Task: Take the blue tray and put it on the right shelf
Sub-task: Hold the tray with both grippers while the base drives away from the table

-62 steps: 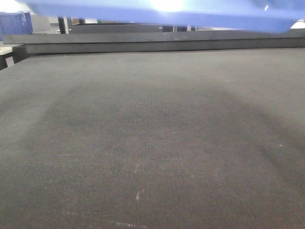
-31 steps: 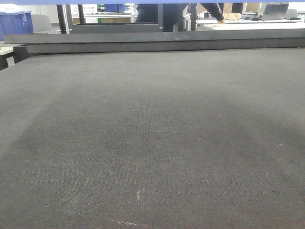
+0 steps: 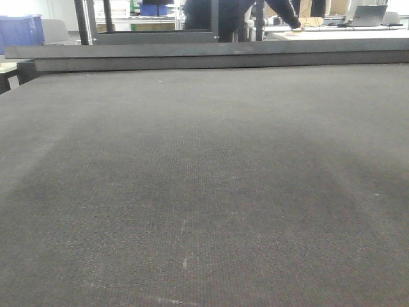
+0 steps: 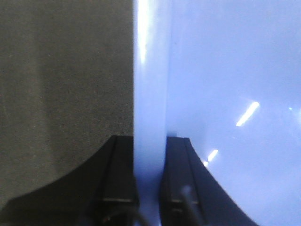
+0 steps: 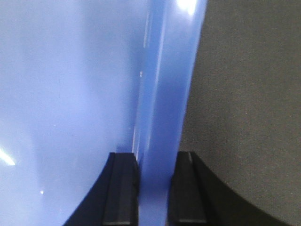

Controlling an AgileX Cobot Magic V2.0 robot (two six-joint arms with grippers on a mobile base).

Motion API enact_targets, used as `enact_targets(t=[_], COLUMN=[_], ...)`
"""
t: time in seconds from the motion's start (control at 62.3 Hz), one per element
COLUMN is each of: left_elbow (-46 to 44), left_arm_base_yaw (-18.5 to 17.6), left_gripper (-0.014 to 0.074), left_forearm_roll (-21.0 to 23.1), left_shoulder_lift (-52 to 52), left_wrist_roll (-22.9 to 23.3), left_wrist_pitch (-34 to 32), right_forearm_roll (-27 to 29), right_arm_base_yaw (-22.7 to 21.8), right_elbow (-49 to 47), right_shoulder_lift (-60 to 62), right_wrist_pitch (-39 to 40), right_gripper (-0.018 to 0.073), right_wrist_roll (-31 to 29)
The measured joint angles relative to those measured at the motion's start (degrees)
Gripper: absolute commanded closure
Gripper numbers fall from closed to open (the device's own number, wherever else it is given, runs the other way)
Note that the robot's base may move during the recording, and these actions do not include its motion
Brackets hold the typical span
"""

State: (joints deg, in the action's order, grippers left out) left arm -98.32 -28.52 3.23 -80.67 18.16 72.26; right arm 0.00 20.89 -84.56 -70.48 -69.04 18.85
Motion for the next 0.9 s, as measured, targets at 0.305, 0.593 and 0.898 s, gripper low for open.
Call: enact_targets(t=[0.305,0.593,0.898], left_elbow=[0.00,0.00,0.00], left_arm_base_yaw=[0.00,0.00,0.00], left_gripper=[0.0645,0.0645,0.0645], left_forearm_roll=[2.93,3.06,3.21], left_shoulder_lift=[0.00,0.00,0.00], left_wrist_roll=[0.00,0.00,0.00], left_wrist_pitch=[0.43,0.54,0.64], right_forearm_roll=[-1.00,-1.00,-1.00], right_arm_base_yaw=[0.00,0.00,0.00], right_elbow=[0.00,0.00,0.00], right_shoulder_lift=[0.00,0.00,0.00], right_wrist_pitch=[-0.70,-0.70,-0.70], right_gripper=[0.0493,0.0493,0.0493], right_wrist_roll=[-0.11,-0.11,-0.11])
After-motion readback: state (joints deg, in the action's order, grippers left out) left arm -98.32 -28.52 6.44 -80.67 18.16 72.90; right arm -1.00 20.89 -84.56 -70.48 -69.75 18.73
